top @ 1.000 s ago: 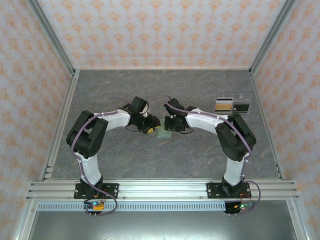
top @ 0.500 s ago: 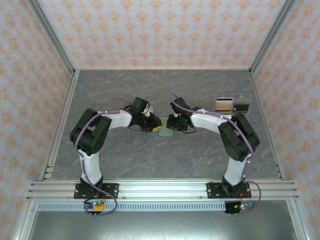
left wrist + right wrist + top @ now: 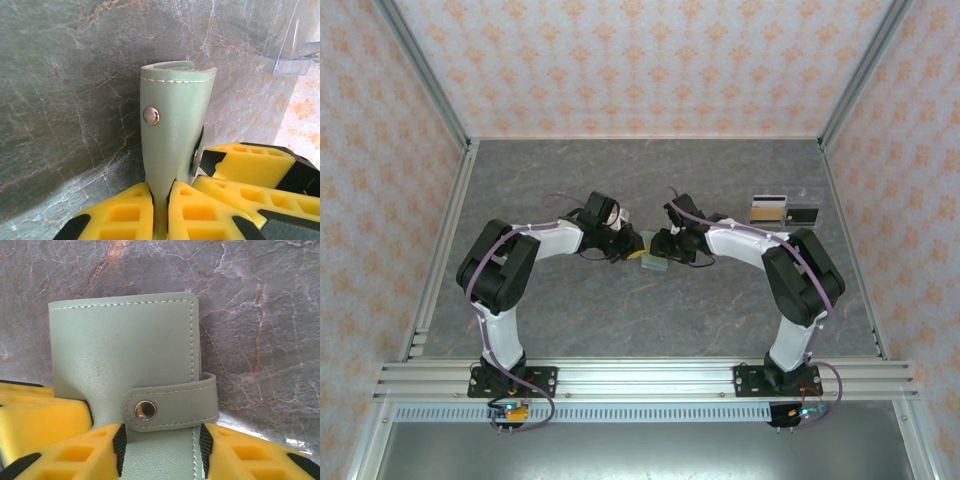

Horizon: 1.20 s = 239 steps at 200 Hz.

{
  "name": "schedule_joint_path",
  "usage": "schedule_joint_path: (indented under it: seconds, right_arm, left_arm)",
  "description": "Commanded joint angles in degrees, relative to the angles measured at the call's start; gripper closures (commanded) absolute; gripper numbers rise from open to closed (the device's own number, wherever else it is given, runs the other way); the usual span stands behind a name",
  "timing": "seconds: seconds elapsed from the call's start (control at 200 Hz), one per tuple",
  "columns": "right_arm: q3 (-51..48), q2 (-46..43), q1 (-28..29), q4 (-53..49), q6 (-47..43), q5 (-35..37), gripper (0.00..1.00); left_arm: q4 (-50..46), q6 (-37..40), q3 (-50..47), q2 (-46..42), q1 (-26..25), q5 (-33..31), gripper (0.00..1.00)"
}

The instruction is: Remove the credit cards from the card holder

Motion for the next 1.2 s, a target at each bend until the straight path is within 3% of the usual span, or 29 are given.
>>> schedule_joint_path:
  seconds: [0.0, 0.28, 0.38, 0.841, 0.966, 1.191]
  right_arm:
    - [3.24, 0.94, -0.02, -1.80, 0.68, 0.99, 0.54]
    - [6.37, 4.94, 0.00, -6.53, -0.95, 4.42, 0.55]
    - [7.09, 5.46, 0.02, -8.70, -1.36, 5.64, 0.61]
    - [4.91, 1.04, 0.00, -14.30, 0.95, 18.82, 0.72]
    - [5.07, 1.12, -0.01, -13.42, 0.66, 17.62, 0.73]
    - [4.78, -0.17, 0.00, -7.23, -1.60, 7.83, 0.69]
  left_arm:
    - [1.39, 0.76, -0.92, -1.72, -0.27, -0.16, 1.00]
    - [1.57, 0.55, -0.84, -2.16, -0.28, -0.19, 1.00]
    - [0.93, 0.79, -1.00, -2.67, -0.29, -1.59, 1.00]
    - [-3.93, 1.58, -1.19, -3.50, -0.29, -7.15, 1.00]
    - [-4.12, 1.36, -1.02, -3.37, -0.29, -6.55, 1.00]
    - [-4.99, 1.50, -0.13, -3.37, -0.29, -5.75, 1.00]
